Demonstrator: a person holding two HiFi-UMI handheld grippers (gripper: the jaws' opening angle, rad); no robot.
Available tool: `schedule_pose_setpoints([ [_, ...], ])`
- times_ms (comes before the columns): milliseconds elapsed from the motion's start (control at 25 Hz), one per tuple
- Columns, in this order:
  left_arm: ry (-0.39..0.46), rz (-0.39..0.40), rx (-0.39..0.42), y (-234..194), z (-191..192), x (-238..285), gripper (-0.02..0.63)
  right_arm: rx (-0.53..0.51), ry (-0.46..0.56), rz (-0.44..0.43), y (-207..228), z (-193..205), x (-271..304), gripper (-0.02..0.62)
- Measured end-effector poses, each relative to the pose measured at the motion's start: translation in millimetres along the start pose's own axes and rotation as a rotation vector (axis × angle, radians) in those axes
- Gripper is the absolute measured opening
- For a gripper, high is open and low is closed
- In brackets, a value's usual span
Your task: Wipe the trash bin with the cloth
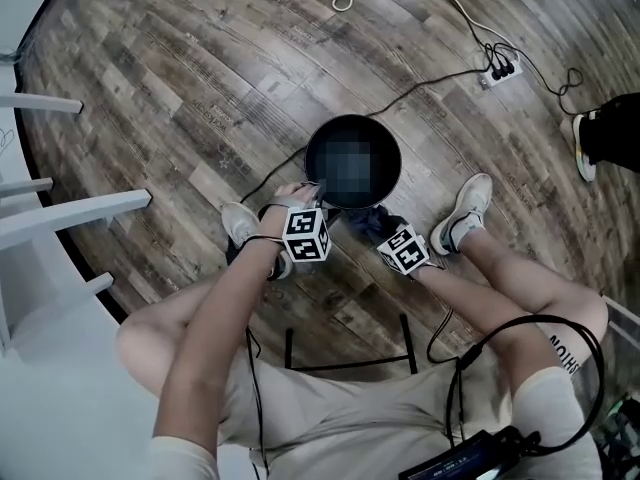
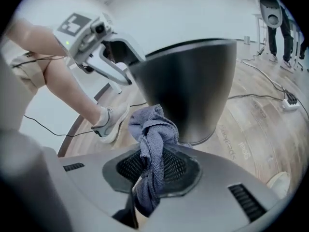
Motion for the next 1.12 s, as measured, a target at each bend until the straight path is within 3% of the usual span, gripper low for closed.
schedule_pose_setpoints([
  [120, -0.014, -0.030, 0.097, 1, 4, 2, 0.145, -0.020, 0.061, -0.013, -21, -21, -22, 0.078],
  [200, -0.023, -0.040, 0.098, 2, 5, 2, 0.143, -0.038, 0.099, -0.016, -34, -33, -36, 0.078],
  [360, -0.051, -0.030, 0.050, 5, 0, 4, 0.141, -0.082, 0.147, -0.015, -49, -51, -59, 0.078],
  [600, -0.140, -0.028, -0.085, 13, -9, 7, 0.134, -0.113, 0.217, 0.010, -54, -75, -79, 0.078],
  [800, -0.143, -0.021, -0.153, 20, -20, 7, 0.119, -0.093, 0.199, 0.031, -36, -69, -68, 0.078],
  [1120, -0.042, 0.036, -0.119, 19, -25, 0, 0.083, -0.118, 0.109, 0.037, 1, -50, -36, 0.077],
])
Point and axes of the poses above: the fingertips, and each gripper's own axes: x forward along the fingers, y to its right, z out of its underside, the point moved 3 cm from there along -x, backward along the fingers, and after that the axes turned 15 degrees about -z, right-handed, at the moved point
